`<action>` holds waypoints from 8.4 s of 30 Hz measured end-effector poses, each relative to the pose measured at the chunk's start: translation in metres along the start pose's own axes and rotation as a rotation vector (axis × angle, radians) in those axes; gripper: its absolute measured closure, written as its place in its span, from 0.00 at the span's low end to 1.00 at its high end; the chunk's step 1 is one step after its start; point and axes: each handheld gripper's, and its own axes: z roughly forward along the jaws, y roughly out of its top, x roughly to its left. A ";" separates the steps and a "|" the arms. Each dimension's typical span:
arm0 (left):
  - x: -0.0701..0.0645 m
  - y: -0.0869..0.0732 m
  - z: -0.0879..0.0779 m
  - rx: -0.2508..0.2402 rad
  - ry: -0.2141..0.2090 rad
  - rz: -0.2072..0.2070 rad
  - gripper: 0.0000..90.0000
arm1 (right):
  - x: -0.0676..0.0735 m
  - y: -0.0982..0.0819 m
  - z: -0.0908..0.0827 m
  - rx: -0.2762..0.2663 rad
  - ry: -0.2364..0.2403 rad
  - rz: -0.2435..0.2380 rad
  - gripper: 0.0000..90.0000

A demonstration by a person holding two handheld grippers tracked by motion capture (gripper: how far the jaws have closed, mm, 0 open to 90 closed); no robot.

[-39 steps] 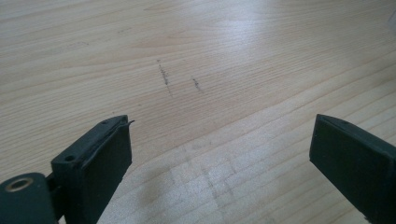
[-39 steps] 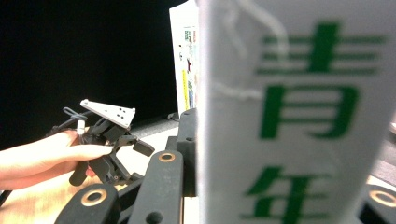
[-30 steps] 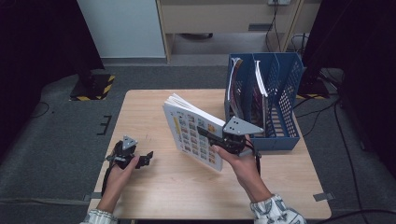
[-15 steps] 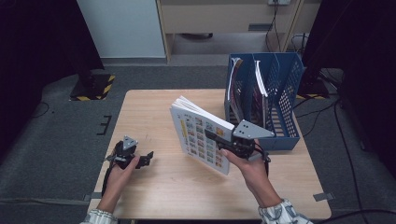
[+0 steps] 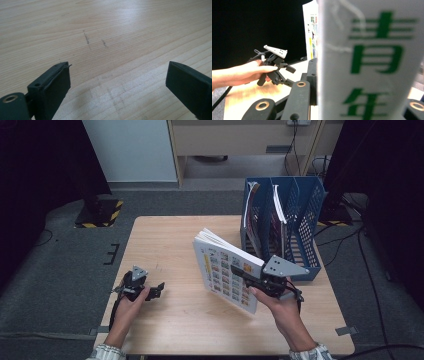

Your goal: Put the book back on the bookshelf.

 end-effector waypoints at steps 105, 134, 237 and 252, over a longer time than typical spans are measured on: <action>-0.002 -0.002 0.004 0.020 0.008 0.014 0.06 | -0.051 0.029 -0.148 -0.018 -0.276 0.050 0.82; -0.005 -0.002 0.005 0.021 0.002 0.023 0.06 | -0.084 0.063 -0.163 0.010 -0.409 0.047 0.82; -0.004 -0.003 0.017 0.056 0.012 0.048 0.06 | -0.208 0.057 -0.091 -0.053 -0.791 0.152 0.82; -0.002 -0.004 0.015 0.054 0.013 0.035 0.06 | -0.213 0.041 -0.080 -0.069 -0.796 0.135 0.82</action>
